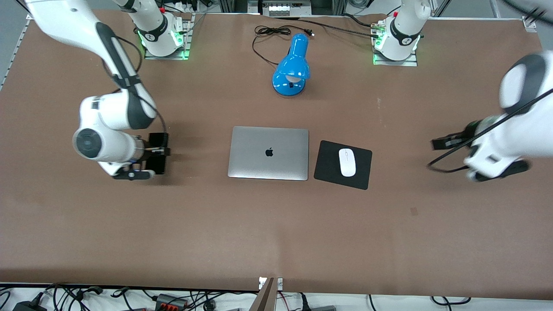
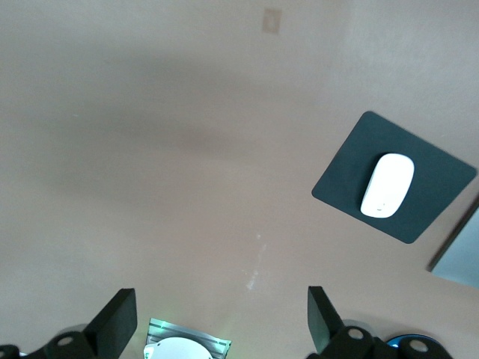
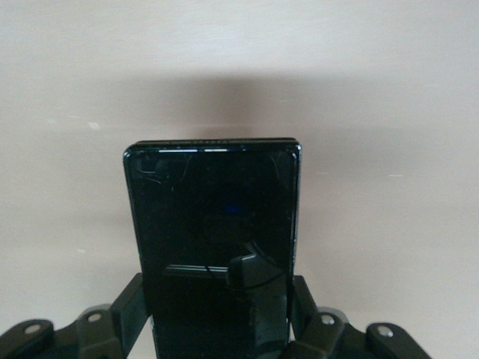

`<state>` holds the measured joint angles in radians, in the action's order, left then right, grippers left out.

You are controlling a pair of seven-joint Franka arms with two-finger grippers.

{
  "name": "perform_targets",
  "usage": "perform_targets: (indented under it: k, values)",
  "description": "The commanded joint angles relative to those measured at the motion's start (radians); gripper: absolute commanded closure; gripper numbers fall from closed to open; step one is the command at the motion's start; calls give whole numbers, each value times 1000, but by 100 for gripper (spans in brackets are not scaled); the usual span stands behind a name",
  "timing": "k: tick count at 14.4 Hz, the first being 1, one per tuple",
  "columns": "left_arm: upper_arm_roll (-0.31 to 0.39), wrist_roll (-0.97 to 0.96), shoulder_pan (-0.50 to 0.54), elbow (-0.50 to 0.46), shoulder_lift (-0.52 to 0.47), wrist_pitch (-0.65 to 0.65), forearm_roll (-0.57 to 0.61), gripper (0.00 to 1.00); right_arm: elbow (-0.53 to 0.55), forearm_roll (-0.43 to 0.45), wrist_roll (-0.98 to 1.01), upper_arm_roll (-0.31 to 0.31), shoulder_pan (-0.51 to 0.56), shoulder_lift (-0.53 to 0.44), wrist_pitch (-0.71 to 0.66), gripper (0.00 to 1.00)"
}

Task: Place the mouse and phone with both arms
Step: 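Carry the phone beside the laptop with the right gripper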

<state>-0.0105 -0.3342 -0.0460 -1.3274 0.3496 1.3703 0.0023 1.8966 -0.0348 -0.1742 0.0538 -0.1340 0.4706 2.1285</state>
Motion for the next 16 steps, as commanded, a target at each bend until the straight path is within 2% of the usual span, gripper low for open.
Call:
perform_targets:
  k: [1,4,6,10,12,15,16]
  values:
    - [-17,0,-11,7,-42,-16,-10,0,-79,-10,-146,-6,-84,86,36,73]
    - [-115,-14,-12,-16,-60,-17,22,0,-91,-11,-269,-6,-148,118,74,73]
    - [-137,-58,-11,-30,-84,27,28,0,-91,-11,-303,-6,-180,128,80,73]
    - [-163,-75,8,-303,-262,267,64,0,-91,-11,-344,-6,-231,149,114,73]
    - [-160,-34,38,-282,-256,266,64,0,-91,-11,-346,-6,-227,161,131,73]
    - [-151,138,86,-228,-227,256,53,0,-91,-11,-346,-6,-227,171,136,72]
    - [-152,141,100,-204,-209,236,51,0,-91,-11,-344,-6,-228,172,140,69]
